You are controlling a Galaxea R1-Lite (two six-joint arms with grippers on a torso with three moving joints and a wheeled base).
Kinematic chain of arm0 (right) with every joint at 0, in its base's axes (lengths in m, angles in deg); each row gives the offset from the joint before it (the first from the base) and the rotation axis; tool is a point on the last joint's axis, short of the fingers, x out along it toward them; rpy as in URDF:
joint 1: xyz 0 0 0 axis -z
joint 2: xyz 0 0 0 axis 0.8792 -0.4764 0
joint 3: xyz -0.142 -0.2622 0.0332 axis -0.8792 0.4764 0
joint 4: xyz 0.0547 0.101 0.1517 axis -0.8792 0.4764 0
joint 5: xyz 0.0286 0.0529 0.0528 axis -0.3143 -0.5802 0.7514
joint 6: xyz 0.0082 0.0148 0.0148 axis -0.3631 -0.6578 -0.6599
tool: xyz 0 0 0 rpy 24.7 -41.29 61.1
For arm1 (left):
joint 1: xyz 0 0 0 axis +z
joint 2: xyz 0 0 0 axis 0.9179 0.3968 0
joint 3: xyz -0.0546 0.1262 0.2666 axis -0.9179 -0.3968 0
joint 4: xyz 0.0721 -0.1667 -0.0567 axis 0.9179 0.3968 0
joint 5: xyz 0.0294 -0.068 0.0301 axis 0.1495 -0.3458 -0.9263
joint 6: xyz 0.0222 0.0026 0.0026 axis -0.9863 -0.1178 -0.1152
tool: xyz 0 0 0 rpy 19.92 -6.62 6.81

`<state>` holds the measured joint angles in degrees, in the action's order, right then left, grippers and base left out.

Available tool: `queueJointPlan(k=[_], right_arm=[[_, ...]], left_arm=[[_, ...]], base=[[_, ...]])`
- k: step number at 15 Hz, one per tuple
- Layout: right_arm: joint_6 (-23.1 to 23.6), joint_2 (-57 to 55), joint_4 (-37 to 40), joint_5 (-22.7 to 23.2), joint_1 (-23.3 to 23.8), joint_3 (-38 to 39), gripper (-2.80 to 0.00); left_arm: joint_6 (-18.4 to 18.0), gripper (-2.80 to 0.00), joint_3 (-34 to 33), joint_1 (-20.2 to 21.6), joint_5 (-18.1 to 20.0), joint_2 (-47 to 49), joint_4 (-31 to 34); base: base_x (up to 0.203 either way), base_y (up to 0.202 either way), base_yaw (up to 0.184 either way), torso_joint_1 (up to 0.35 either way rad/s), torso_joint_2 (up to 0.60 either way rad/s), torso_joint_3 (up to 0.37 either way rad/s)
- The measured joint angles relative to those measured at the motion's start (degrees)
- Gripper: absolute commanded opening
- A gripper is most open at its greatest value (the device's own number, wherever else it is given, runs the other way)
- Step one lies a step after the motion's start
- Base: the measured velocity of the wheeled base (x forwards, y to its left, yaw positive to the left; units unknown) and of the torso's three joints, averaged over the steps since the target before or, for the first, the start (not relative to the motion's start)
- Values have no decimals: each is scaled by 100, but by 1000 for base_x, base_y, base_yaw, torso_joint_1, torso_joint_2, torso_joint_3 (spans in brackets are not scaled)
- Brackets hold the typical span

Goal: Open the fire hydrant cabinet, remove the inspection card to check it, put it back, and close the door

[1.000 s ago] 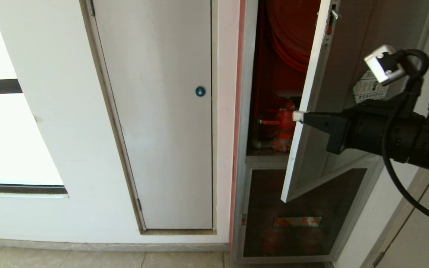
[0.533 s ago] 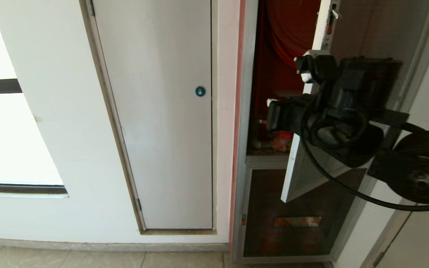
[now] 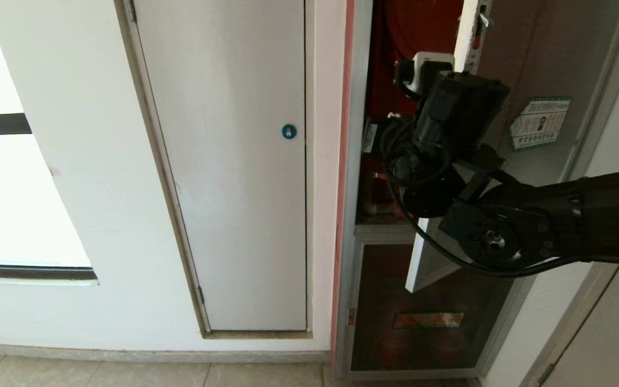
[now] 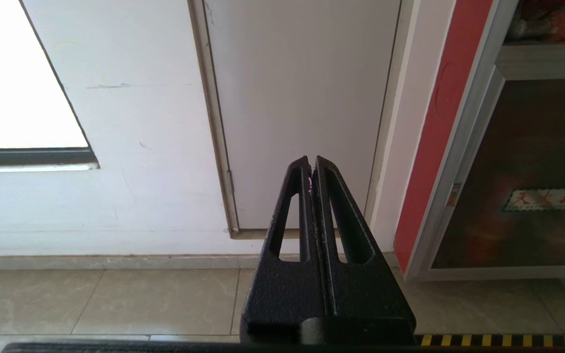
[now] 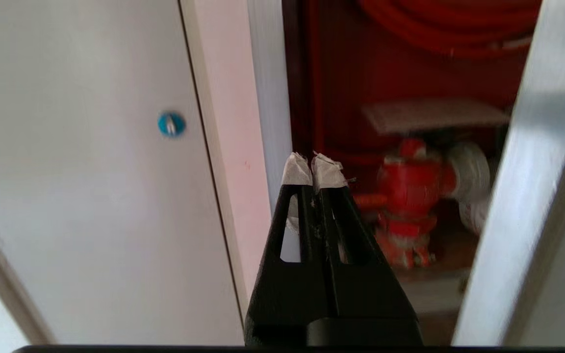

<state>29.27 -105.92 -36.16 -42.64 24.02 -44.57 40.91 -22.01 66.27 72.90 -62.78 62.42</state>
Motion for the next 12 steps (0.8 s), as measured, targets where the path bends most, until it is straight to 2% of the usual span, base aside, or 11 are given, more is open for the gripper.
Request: queueJointPlan(k=[3, 5, 8, 12], right_arm=[[644, -361, -936, -48, 22, -355, -280], [990, -516, -1213, -40, 85, -502, -280], [1239, -615, -1270, 1, 206, -677, -280], [1328, -624, -1425, 9, 302, -717, -280]], left_arm=[[0, -280, 0, 2, 2, 0, 0], [2, -280, 0, 0, -2, 0, 0], [2, -280, 0, 0, 0, 0, 0], [2, -280, 0, 2, 0, 0, 0]], base=[[0, 0, 0, 0, 0, 0], [0, 0, 0, 0, 0, 0], [0, 0, 0, 0, 0, 0], [0, 0, 0, 0, 0, 0]])
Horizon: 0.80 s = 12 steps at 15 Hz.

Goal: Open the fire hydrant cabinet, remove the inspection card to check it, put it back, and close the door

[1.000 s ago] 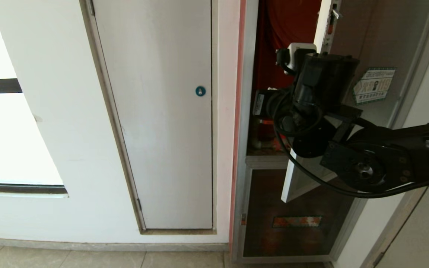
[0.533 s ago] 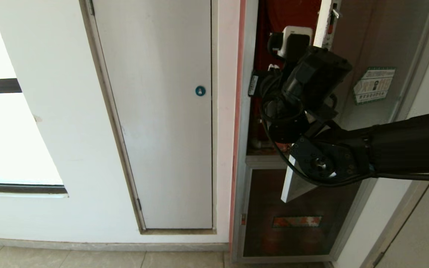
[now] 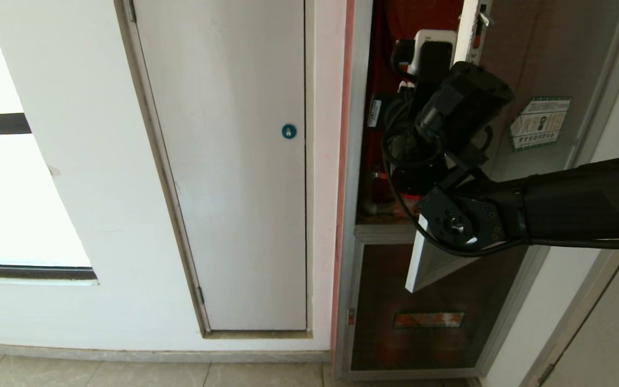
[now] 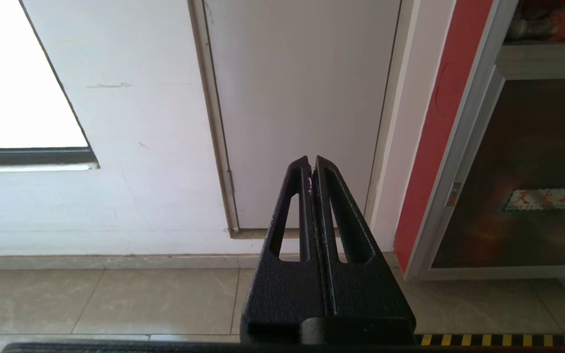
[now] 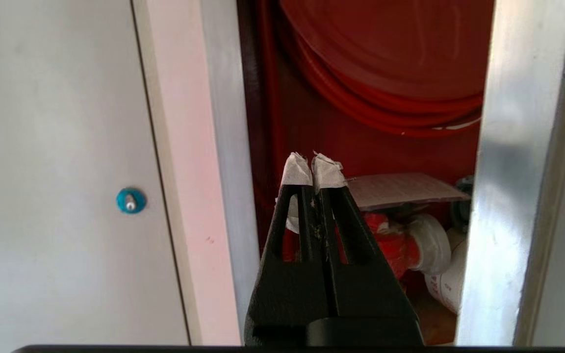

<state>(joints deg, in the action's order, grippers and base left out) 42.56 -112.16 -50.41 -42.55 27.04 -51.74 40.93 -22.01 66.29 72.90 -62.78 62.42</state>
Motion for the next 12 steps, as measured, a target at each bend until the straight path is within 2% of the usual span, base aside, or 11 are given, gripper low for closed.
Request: queueJointPlan(k=[12], right_arm=[[1, 193, -93, 4, 375, 66, -280]], left_arm=[[0, -280, 0, -2, -2, 0, 0]], base=[[0, 0, 0, 0, 0, 0]])
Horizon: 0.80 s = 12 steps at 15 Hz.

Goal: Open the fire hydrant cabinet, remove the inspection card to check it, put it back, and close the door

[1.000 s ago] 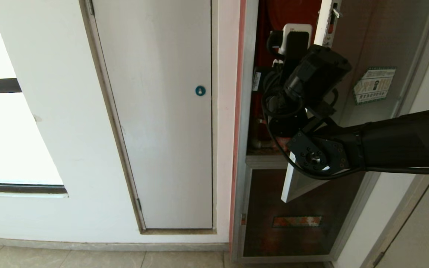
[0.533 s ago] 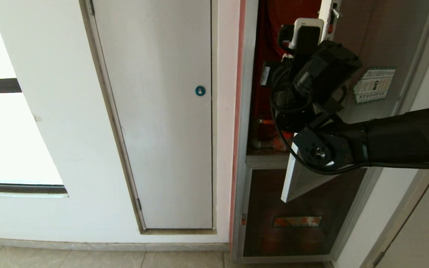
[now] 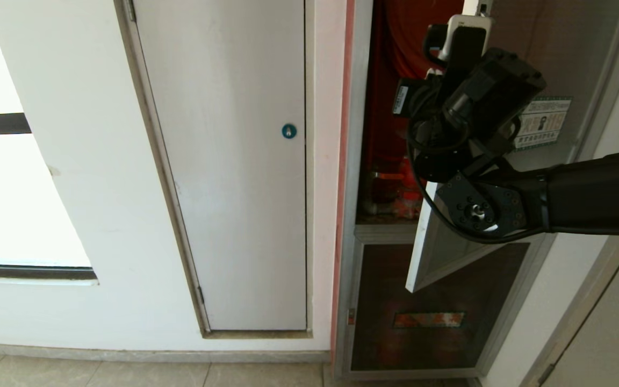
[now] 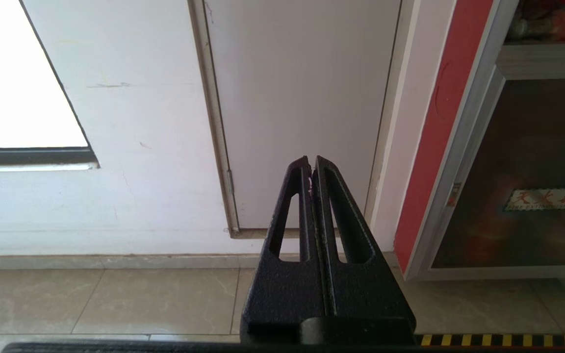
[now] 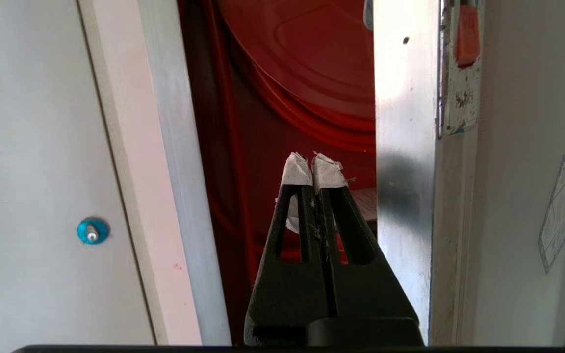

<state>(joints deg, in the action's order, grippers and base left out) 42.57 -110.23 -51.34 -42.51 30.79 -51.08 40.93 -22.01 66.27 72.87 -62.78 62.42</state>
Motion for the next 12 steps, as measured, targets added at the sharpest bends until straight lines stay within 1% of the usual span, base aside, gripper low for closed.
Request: queueJointPlan(k=[12], right_arm=[[7, 173, -72, -6, 66, 295, -280]], left_arm=[[-2, -280, 0, 2, 2, 0, 0]], base=[[0, 0, 0, 0, 0, 0]])
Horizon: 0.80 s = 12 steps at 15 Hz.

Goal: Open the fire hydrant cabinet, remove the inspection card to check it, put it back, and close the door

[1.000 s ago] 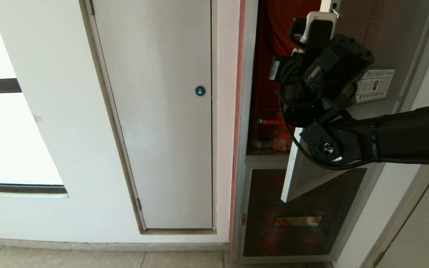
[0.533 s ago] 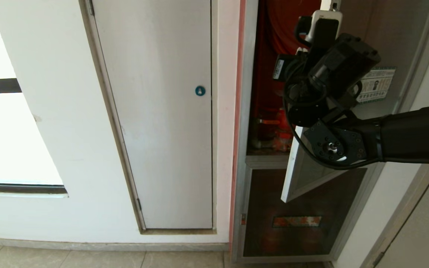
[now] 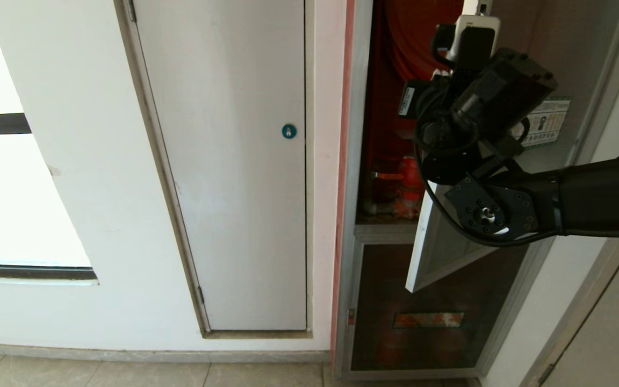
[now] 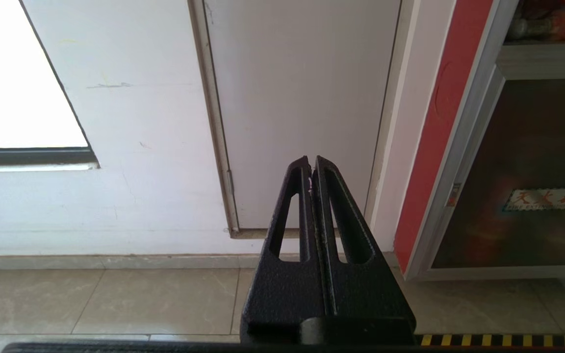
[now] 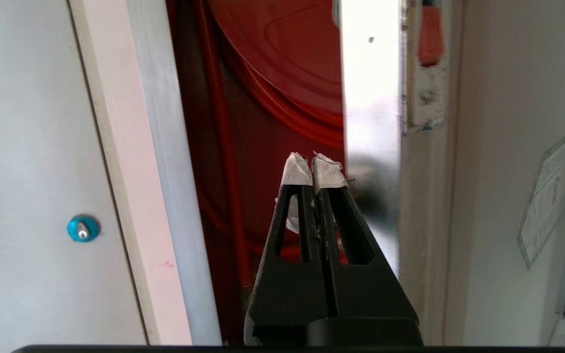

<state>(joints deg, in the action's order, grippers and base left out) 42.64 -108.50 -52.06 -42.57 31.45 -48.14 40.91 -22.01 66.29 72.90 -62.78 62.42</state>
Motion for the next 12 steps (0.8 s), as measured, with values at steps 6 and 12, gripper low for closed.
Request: queueJointPlan(k=[6, 12], right_arm=[[-9, 268, -5, -8, 12, 397, -280], [-11, 596, -60, -19, 15, 758, -280]], left_arm=[[0, -280, 0, -1, -1, 0, 0], [0, -280, 0, -2, 0, 0, 0]], base=[[0, 0, 0, 0, 0, 0], [0, 0, 0, 0, 0, 0]])
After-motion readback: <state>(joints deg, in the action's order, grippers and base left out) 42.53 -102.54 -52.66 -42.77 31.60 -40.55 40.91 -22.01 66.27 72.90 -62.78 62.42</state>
